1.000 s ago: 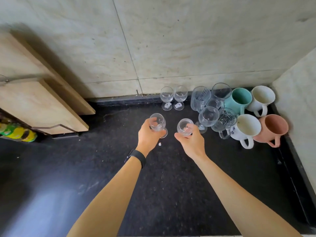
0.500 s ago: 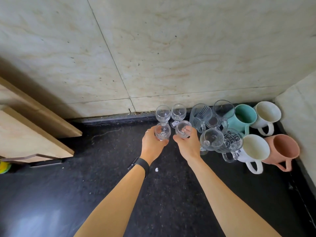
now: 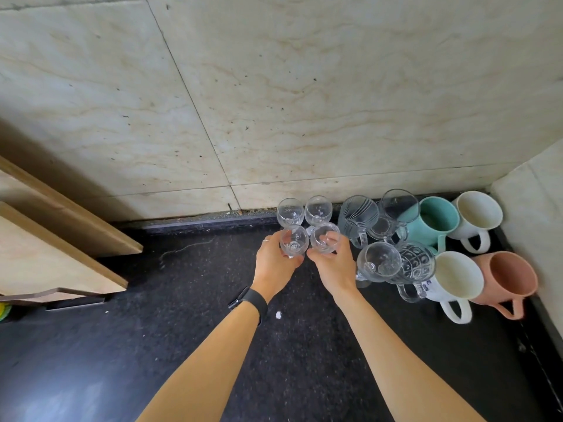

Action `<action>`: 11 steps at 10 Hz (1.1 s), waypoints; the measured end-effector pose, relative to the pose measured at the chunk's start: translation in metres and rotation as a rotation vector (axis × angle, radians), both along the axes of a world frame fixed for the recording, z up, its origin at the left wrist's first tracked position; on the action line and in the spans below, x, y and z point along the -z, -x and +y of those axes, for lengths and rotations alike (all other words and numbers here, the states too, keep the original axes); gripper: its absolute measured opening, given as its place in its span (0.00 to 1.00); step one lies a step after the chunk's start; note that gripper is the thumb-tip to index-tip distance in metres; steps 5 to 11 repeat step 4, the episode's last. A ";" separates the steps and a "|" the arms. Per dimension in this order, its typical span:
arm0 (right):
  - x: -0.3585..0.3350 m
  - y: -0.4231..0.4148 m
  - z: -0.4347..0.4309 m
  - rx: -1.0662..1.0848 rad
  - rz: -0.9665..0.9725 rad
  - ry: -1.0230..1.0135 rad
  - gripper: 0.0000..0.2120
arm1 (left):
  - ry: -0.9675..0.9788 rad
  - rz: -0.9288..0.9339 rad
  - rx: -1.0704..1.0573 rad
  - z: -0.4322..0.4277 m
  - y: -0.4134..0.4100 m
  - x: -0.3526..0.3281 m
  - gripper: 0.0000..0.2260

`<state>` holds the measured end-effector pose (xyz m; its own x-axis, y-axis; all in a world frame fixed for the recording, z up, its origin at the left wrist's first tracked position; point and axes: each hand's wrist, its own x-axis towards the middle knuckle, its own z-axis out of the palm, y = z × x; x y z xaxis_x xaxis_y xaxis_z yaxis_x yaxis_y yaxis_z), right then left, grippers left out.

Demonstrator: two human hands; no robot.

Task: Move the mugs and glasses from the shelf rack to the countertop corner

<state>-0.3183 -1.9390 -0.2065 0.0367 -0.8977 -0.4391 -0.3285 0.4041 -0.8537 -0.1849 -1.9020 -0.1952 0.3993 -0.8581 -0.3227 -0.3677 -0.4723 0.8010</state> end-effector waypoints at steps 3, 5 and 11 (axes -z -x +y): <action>0.000 0.009 0.014 0.008 -0.100 -0.084 0.29 | -0.088 0.080 0.044 0.007 -0.002 0.001 0.34; -0.005 0.014 0.032 -0.007 -0.015 -0.077 0.24 | -0.161 0.062 0.076 0.023 -0.004 -0.003 0.31; -0.005 0.014 0.032 -0.007 -0.015 -0.077 0.24 | -0.161 0.062 0.076 0.023 -0.004 -0.003 0.31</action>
